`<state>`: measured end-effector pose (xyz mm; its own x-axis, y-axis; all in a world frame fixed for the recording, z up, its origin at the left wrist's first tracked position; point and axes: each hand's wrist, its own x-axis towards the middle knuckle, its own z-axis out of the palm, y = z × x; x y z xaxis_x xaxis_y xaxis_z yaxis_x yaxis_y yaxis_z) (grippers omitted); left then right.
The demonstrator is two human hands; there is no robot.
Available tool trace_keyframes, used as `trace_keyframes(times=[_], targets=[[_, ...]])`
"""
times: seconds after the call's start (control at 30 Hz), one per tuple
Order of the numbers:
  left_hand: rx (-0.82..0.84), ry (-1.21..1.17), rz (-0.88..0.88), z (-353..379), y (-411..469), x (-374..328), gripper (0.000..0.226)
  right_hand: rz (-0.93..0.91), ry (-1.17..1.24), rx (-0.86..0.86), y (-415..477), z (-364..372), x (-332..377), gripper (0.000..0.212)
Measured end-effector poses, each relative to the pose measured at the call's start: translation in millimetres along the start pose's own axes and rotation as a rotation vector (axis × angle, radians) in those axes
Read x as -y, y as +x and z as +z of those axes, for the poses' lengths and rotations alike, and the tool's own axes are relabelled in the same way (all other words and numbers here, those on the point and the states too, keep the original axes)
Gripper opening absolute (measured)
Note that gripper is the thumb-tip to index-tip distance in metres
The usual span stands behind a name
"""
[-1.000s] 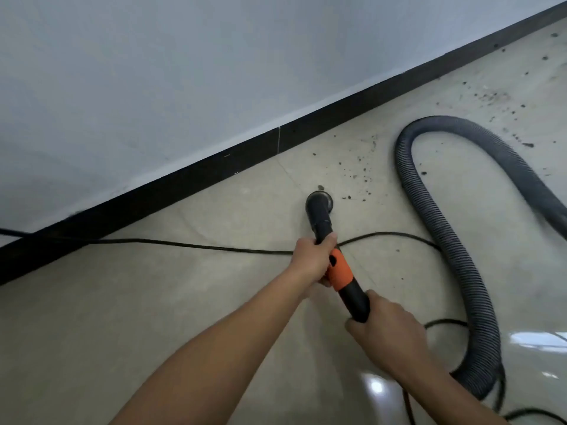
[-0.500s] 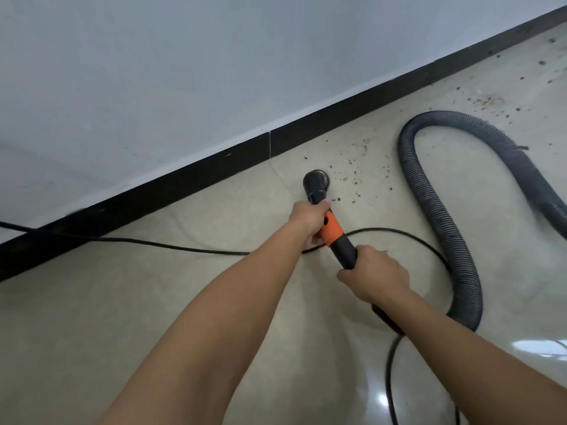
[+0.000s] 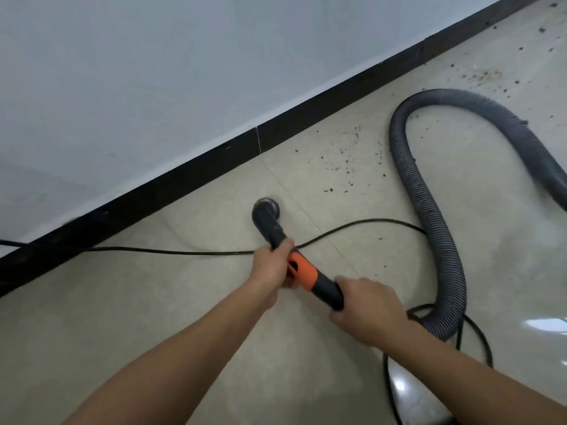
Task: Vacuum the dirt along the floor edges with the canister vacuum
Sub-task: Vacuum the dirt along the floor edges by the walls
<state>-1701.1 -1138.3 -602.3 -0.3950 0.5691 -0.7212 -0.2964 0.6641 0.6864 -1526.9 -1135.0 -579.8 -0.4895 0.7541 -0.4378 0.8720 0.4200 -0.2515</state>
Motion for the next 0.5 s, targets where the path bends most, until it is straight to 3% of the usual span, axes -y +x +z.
trace_keyframes(times=[0.1, 0.23, 0.37, 0.5], targets=[[0.139, 0.014, -0.070, 18.9, -26.5, 29.2, 0.035, 0.074, -0.051, 0.026, -41.6, 15.3, -26.8, 0.019], [0.271, 0.076, 0.002, 65.1, -14.3, 22.5, 0.029, 0.258, -0.002, -0.003, -50.5, 16.4, -49.6, 0.022], [0.245, 0.108, 0.074, 95.2, 19.1, -18.6, 0.036, 0.316, 0.114, -0.086, -8.7, -1.2, -60.4, 0.017], [0.198, 0.099, 0.062, 81.2, 17.5, -29.1, 0.031, 0.268, 0.118, -0.090, -0.8, -4.5, -50.8, 0.021]])
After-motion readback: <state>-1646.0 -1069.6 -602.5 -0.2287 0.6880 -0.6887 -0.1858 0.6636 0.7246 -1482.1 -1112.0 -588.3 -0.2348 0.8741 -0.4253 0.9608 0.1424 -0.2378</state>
